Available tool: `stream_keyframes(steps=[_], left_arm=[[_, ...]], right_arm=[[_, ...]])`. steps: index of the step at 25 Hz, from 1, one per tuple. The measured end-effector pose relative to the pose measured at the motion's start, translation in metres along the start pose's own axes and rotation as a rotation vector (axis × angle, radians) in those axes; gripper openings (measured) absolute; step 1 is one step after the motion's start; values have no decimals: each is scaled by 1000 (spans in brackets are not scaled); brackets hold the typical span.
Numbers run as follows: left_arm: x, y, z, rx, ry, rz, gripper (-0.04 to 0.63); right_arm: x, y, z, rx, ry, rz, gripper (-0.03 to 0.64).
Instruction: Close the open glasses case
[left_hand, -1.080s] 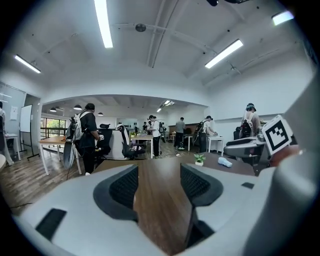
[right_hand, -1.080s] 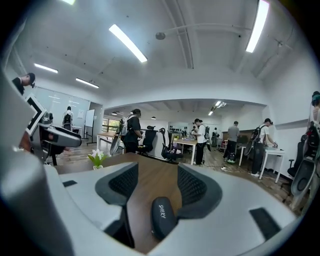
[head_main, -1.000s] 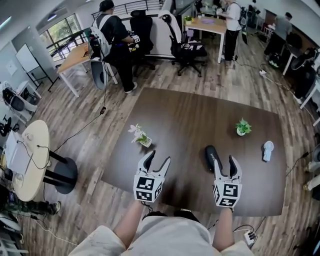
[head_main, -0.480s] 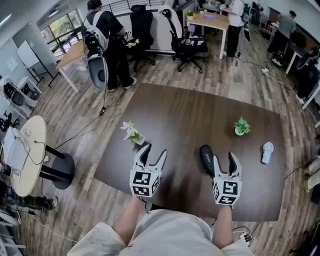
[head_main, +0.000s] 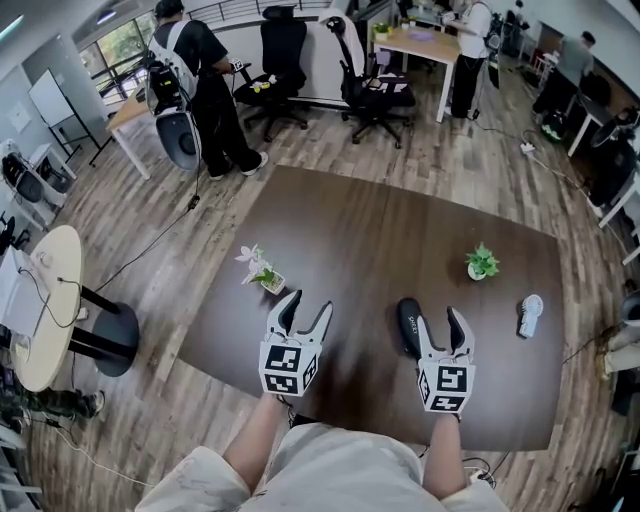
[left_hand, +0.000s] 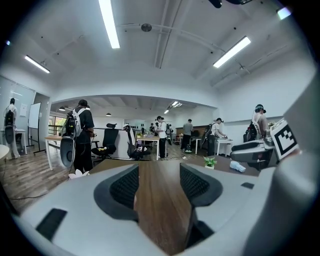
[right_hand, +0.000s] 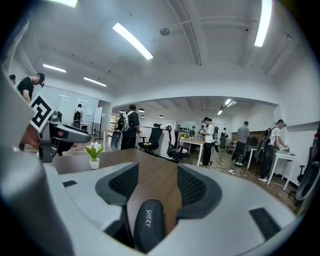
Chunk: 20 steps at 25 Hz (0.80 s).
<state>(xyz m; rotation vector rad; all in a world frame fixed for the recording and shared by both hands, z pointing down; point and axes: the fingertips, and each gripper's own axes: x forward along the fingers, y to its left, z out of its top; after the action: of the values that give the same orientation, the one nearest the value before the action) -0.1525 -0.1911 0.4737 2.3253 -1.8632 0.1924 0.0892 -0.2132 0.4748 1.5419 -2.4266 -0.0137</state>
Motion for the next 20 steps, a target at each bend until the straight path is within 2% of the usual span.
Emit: stream_keyframes(steps=[5,11,20], left_arm=[[0,2,-7,-6,3,6,262],[0,-2,-22,-11,28,-15,261],[8,-19,-39,-9,73,-66,261]], right_arm=[[9,25,-25,-86,72,54,247],[18,60,-90,-229,269,132,250],[32,61,-157,-500,456,109,256]])
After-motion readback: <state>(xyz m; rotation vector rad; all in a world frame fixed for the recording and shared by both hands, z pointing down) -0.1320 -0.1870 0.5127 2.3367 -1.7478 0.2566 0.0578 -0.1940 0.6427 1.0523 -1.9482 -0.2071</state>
